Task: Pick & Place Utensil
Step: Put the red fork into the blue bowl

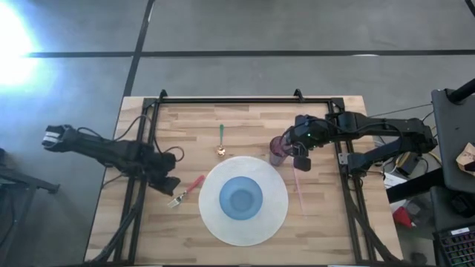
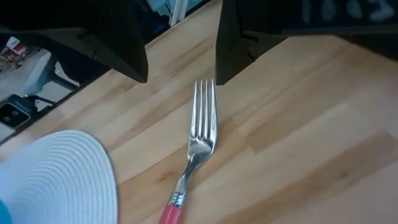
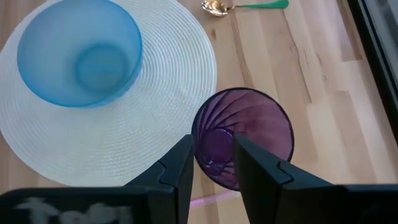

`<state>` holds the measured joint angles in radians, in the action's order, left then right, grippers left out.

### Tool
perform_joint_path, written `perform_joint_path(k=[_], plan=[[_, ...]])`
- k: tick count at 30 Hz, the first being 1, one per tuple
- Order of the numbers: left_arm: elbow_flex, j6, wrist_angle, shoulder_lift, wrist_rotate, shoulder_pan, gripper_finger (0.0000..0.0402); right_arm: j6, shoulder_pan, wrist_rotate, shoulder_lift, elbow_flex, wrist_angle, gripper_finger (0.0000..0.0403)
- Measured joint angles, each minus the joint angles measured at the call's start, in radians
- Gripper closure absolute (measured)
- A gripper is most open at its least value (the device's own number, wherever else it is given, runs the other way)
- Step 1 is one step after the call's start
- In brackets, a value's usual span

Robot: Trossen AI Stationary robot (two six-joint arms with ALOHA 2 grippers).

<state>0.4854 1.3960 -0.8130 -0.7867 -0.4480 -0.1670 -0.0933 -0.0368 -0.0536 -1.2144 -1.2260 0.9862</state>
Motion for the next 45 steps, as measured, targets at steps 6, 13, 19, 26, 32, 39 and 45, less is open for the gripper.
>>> perform_joint_path(k=[6,13,19,26,32,39,45], plan=[[0.000,0.091,0.077,-0.047,0.002,-0.060,0.0223,0.004,0.002,0.001,0.000,0.001,0.000,0.0285],[0.000,0.167,0.106,-0.115,0.065,-0.131,0.0223,0.042,0.014,0.002,0.000,0.001,0.000,0.0279],[0.000,0.191,0.106,-0.156,0.084,-0.152,0.0223,0.050,0.027,0.002,0.000,0.002,-0.001,0.0280],[0.000,0.195,0.125,-0.206,0.091,-0.155,0.0223,0.053,0.056,0.002,0.000,0.003,0.000,0.0290],[0.000,0.211,0.161,-0.218,0.078,-0.176,0.0223,0.054,0.089,0.002,0.000,0.004,-0.001,0.0296],[0.001,0.201,0.207,-0.218,0.043,-0.187,0.0223,0.051,0.098,0.002,0.000,0.004,-0.001,0.0295],[-0.037,0.238,0.203,-0.218,0.061,-0.204,0.0223,0.048,0.098,0.001,0.000,0.004,-0.001,0.0288]])
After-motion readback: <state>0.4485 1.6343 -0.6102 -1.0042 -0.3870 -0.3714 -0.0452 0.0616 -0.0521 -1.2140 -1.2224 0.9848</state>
